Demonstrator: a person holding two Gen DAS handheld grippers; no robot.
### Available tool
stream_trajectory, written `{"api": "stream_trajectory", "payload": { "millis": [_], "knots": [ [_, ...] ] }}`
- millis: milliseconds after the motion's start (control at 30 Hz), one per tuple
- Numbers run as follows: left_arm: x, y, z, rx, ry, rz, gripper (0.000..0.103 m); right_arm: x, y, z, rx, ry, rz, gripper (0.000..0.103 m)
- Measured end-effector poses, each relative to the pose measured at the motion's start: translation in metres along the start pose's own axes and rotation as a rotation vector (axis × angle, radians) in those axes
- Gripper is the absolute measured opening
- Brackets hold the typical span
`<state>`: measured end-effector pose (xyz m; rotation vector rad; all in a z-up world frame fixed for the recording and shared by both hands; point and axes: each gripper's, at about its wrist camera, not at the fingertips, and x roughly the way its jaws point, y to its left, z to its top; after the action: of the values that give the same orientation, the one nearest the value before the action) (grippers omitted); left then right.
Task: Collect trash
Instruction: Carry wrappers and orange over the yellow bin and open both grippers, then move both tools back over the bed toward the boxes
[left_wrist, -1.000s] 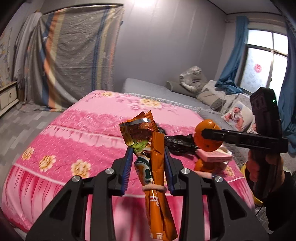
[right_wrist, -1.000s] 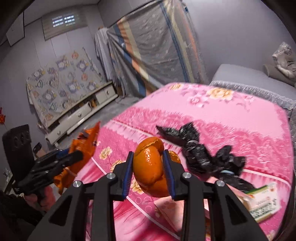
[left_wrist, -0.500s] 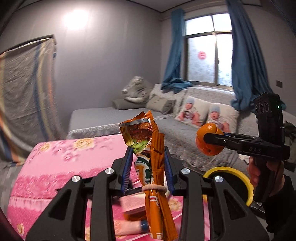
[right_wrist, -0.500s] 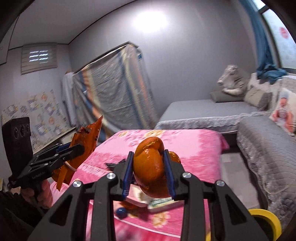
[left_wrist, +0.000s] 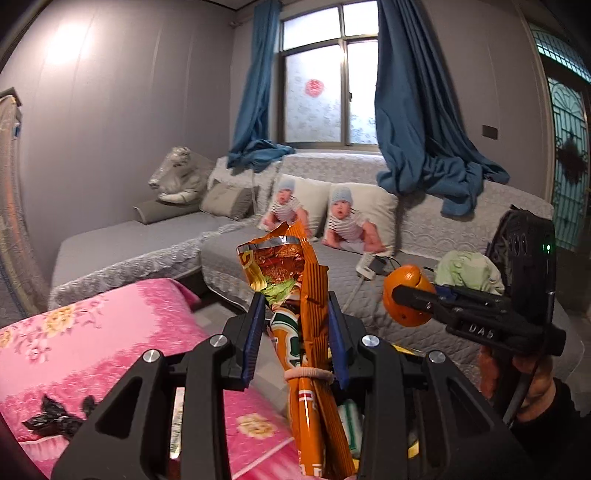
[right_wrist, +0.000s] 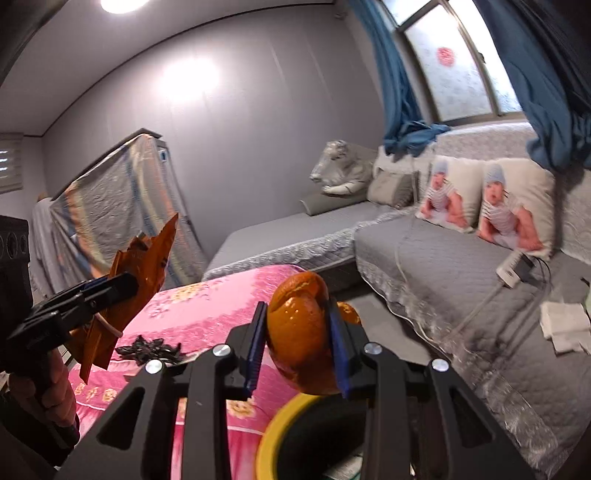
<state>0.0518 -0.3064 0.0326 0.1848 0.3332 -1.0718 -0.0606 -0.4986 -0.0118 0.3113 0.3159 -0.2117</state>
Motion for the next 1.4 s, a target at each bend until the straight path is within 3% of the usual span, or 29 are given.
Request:
{"api": "stream_trajectory", "payload": {
  "millis": [167,333,800,1000,1067,1133,1167,1233,1267,1400],
  "knots": [
    [0.04,-0.03,-0.012,0.0,0.061,-0.082,0.031,0.004,-0.03,-0.029,0.045,0.034,-0.071,0.03],
    [0.076,-0.049,-0.027,0.004,0.128,-0.109,0.031,0.01,-0.062,-0.059,0.127,0.091,-0.105,0.03],
    [0.147,-0.053,-0.073,-0.051,0.305,-0.098,0.031,0.028,-0.088,-0.101,0.22,0.185,-0.128,0.03],
    [0.155,-0.045,-0.08,-0.078,0.327,-0.09,0.032,0.028,-0.09,-0.104,0.219,0.193,-0.142,0.03],
    [0.154,-0.04,-0.08,-0.096,0.326,-0.086,0.037,0.027,-0.09,-0.102,0.213,0.191,-0.149,0.03],
    [0.153,-0.033,-0.08,-0.136,0.319,-0.082,0.061,0.025,-0.091,-0.101,0.212,0.186,-0.165,0.033],
    [0.15,-0.027,-0.08,-0.166,0.305,-0.072,0.078,0.024,-0.091,-0.1,0.211,0.182,-0.174,0.035],
    [0.147,-0.019,-0.079,-0.206,0.291,-0.056,0.082,0.019,-0.091,-0.098,0.216,0.161,-0.198,0.062],
    [0.146,-0.013,-0.079,-0.23,0.292,-0.049,0.084,0.017,-0.092,-0.098,0.221,0.15,-0.206,0.067],
    [0.133,0.009,-0.076,-0.315,0.244,-0.007,0.09,0.007,-0.091,-0.092,0.201,0.111,-0.246,0.071]
  ]
}}
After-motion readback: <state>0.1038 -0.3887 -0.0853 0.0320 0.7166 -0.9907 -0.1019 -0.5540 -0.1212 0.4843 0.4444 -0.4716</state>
